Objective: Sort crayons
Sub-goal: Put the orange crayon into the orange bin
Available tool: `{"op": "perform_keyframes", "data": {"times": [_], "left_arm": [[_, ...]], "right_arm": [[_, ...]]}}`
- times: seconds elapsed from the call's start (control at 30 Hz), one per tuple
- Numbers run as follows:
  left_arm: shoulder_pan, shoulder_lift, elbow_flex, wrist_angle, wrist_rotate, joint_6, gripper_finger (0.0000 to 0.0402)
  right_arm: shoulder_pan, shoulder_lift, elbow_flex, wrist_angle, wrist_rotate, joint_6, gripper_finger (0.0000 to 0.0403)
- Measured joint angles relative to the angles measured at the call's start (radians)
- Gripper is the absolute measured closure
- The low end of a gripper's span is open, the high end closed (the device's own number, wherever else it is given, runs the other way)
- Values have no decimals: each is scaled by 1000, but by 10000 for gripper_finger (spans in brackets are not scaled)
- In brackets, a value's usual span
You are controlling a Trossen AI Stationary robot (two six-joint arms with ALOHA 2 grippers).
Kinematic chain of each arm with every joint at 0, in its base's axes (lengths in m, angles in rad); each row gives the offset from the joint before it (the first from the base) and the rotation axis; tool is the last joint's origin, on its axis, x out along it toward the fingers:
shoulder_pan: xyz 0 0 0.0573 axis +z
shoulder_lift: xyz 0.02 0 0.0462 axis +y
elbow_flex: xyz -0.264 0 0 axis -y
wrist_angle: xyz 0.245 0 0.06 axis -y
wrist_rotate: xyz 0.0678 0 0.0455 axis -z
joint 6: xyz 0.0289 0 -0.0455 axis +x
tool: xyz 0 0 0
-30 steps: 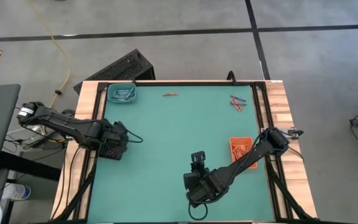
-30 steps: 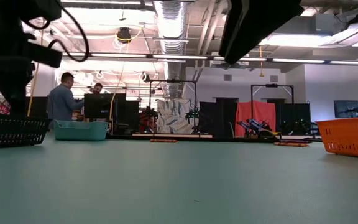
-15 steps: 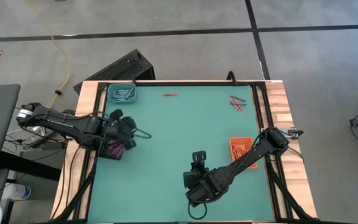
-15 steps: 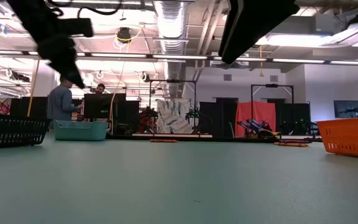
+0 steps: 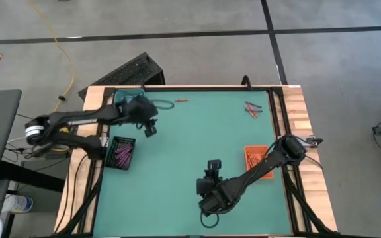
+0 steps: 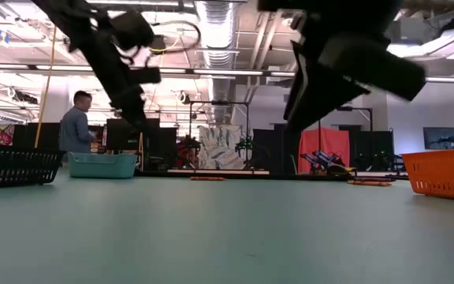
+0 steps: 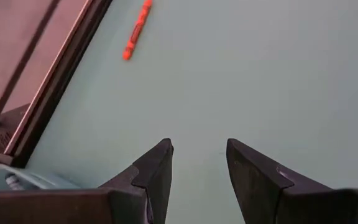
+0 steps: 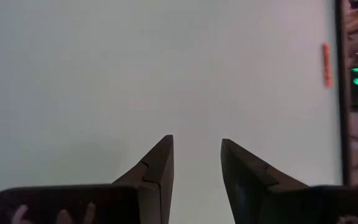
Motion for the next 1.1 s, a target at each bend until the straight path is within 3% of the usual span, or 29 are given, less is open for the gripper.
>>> {"op": "perform_keyframes", "data": {"times": [0.17, 0.37, 0.73, 1.1], "left_arm": [[147, 173, 90, 47, 106, 110, 260], [248, 407, 287, 46, 194, 240, 260], [327, 791, 699, -156, 317, 423, 260], [356, 1009, 960, -333, 387, 506, 260]], "right_arm": [[-13, 0, -40, -20, 85, 7, 271], [-58, -2, -38, -27, 189, -32, 271], [-183, -2, -38, 19, 106, -27, 271], [-189, -2, -38, 98, 88, 8, 271]]}}
